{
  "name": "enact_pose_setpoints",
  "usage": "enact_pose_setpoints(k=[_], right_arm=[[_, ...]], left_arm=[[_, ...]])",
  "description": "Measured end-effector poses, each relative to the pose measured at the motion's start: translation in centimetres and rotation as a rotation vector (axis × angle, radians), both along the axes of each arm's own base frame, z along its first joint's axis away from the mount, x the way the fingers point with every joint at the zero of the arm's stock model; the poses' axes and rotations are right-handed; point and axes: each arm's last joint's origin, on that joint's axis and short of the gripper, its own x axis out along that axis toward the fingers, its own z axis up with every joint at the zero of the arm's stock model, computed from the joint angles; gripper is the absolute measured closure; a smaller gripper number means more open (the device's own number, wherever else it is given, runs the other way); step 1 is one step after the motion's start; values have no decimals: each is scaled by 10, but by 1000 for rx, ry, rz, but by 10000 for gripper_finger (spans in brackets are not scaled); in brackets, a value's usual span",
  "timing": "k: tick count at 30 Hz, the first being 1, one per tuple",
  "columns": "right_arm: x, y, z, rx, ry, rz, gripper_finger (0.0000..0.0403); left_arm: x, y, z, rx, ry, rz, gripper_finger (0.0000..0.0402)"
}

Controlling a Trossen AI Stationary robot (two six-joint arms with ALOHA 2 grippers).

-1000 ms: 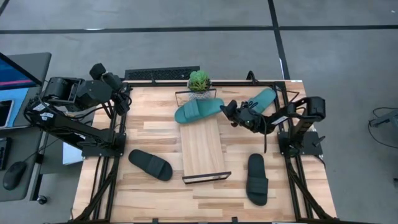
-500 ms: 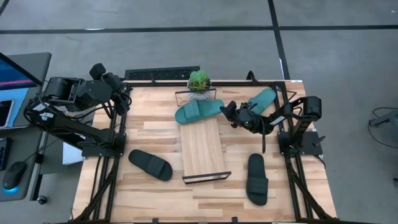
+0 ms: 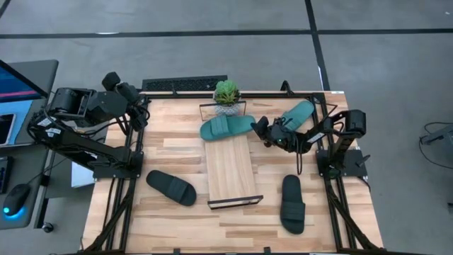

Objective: Pick and place slides into the shelf
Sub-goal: Put the left blue slides on the shelf

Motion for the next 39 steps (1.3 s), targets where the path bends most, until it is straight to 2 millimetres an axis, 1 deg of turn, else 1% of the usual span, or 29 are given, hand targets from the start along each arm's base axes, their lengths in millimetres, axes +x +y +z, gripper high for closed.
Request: enact_pose_setpoints(k=[5, 14, 19, 25, 36, 39], right_arm=[[0, 0, 0, -5, 4, 4, 287], [0, 0, 0, 0, 5, 25, 196], [0, 0, 0, 2, 4, 29, 162], [1, 1, 0, 8, 2, 46, 147], [1, -3, 0, 18, 1, 107, 147], [0, -5, 4, 6, -4, 131, 147]], left_arm=[[0, -1, -1, -24, 6, -30, 214], [1, -1, -1, -26, 6, -34, 214], [1, -1, -1, -26, 7, -34, 214], [1, -1, -1, -25, 7, -34, 214], [1, -1, -1, -26, 6, -34, 214], [1, -1, -1, -26, 6, -34, 214]])
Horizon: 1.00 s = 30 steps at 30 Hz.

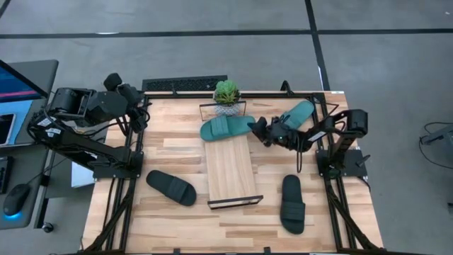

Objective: Pick and place slides into the shelf
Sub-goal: Put the left blue slides on the shelf, then put the blue slides on the shelf

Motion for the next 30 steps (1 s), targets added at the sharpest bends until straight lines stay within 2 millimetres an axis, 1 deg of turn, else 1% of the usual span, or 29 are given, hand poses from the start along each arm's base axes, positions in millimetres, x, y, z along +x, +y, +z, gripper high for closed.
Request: enact_pose_setpoints(k=[6, 13, 17, 24, 30], right_arm=[[-5, -9, 14, -53, 4, 45, 147], [-21, -13, 18, 0, 178, 80, 147], [-31, -14, 27, -11, 239, 103, 147], [-49, -13, 53, -65, 252, 152, 147], [-74, -8, 75, -102, 272, 168, 147]], left_arm=[[0, 0, 0, 0, -1, 0, 214], [0, 0, 0, -1, -1, 1, 214], [0, 0, 0, -1, -2, 1, 214], [0, 0, 0, -1, -3, 2, 214], [0, 0, 0, -3, -5, 4, 214]])
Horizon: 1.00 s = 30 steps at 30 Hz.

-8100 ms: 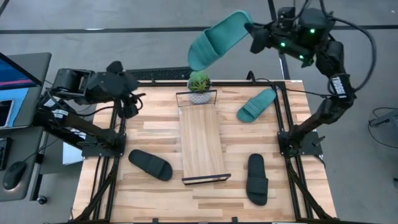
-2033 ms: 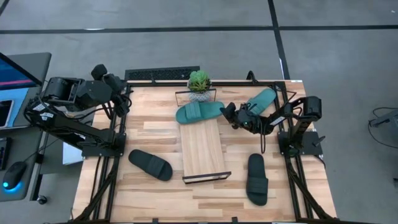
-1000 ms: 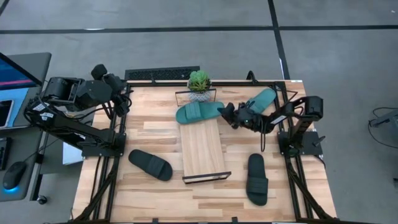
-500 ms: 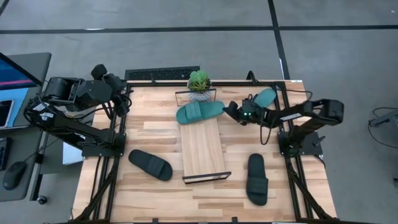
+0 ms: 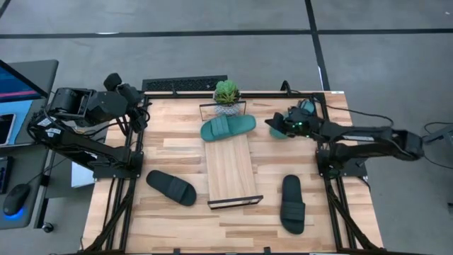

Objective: Pick and place slides into the shelf
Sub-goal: Put the blue slides on the shelf

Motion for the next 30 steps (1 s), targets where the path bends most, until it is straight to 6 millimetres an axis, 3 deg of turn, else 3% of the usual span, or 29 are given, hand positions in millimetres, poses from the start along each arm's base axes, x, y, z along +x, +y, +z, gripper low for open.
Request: enact_pose_setpoints(k=[11, 22, 30], right_arm=[[-44, 17, 57, -304, -195, 45, 147], [-92, 38, 136, -733, -116, 73, 147], [-129, 55, 189, -1018, 31, 126, 147]], left_arm=[[-14, 0, 5, -36, -113, 31, 214], [-34, -5, 19, -112, -369, -49, 214], [-13, -10, -31, -105, -435, -63, 214]])
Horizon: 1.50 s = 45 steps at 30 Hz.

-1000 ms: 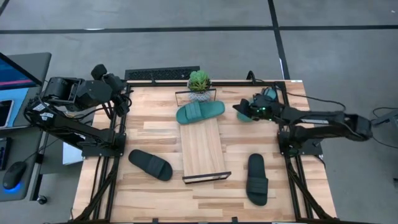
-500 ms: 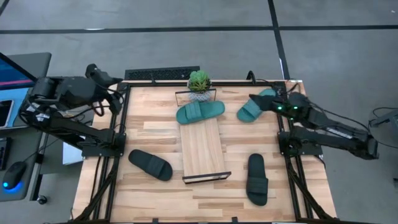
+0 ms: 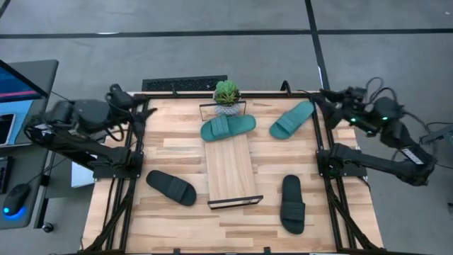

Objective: Pick and place slides into the shelf
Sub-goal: Put the blue slides on the shelf

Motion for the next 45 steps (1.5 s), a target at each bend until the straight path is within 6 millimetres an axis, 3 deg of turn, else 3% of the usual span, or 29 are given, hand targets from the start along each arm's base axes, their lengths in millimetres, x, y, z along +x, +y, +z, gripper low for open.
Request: enact_pose_setpoints(k=[4, 9, 17, 34, 39, 45], right_arm=[[-16, 7, 18, -65, 153, -29, 147], [-23, 8, 25, -6, 442, -74, 147], [-16, 3, 28, 107, 756, -94, 147], [-12, 1, 17, 133, 908, -53, 147], [4, -7, -1, 183, 956, -44, 147], [23, -18, -24, 225, 887, -137, 147]], left_arm=[[6, -1, -28, -19, -57, 5, 214], [9, -1, -52, -50, -128, 16, 214], [11, -1, -57, -16, -200, 13, 214], [11, -1, -57, -13, -198, 13, 214], [11, -1, -57, -13, -197, 13, 214], [11, -1, -57, -15, -197, 5, 214]])
